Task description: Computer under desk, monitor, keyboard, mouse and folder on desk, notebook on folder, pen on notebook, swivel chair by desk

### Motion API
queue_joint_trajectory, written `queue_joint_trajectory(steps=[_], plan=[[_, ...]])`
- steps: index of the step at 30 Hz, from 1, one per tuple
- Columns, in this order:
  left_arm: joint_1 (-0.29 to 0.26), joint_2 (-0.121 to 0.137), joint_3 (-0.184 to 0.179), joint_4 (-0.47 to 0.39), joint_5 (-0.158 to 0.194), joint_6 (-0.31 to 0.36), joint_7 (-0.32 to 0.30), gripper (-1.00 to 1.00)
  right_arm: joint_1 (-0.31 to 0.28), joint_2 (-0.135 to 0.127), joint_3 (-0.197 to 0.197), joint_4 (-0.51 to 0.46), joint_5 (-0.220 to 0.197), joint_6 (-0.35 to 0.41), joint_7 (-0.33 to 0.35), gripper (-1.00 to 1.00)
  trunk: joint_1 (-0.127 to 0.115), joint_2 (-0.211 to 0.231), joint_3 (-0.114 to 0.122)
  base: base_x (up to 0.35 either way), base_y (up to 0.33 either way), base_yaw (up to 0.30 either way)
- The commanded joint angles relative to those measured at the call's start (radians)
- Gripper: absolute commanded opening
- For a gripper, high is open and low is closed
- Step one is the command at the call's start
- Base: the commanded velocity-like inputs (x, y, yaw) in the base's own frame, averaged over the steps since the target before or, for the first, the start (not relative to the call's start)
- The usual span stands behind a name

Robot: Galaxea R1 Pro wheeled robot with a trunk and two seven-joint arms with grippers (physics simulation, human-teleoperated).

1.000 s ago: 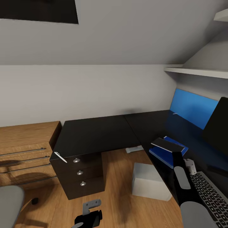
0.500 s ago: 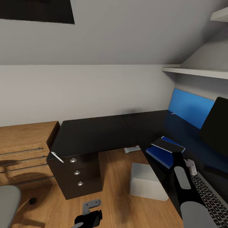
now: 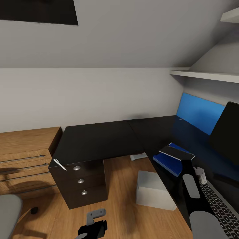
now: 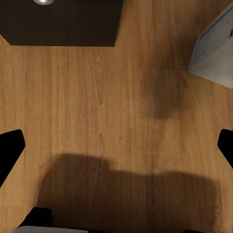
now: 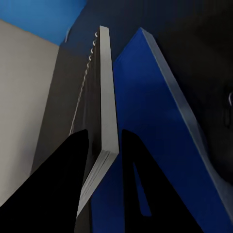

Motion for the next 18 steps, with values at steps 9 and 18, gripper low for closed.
queue_joint_trajectory(steps=[9,18], plan=[[-0.001,0.000,-0.004,-0.002,0.005,0.003,0.006,1.00,-0.001,0.001,0.000,0.007,0.000,-0.005,-0.009,-1.00,0.000,-0.001,-0.001,0.101,0.015,0.000],[-0.001,0.000,-0.004,-0.002,0.005,0.004,0.007,1.00,-0.001,0.002,0.001,0.014,0.087,-0.005,-0.032,-1.00,0.000,-0.001,-0.001,0.044,0.004,0.000]])
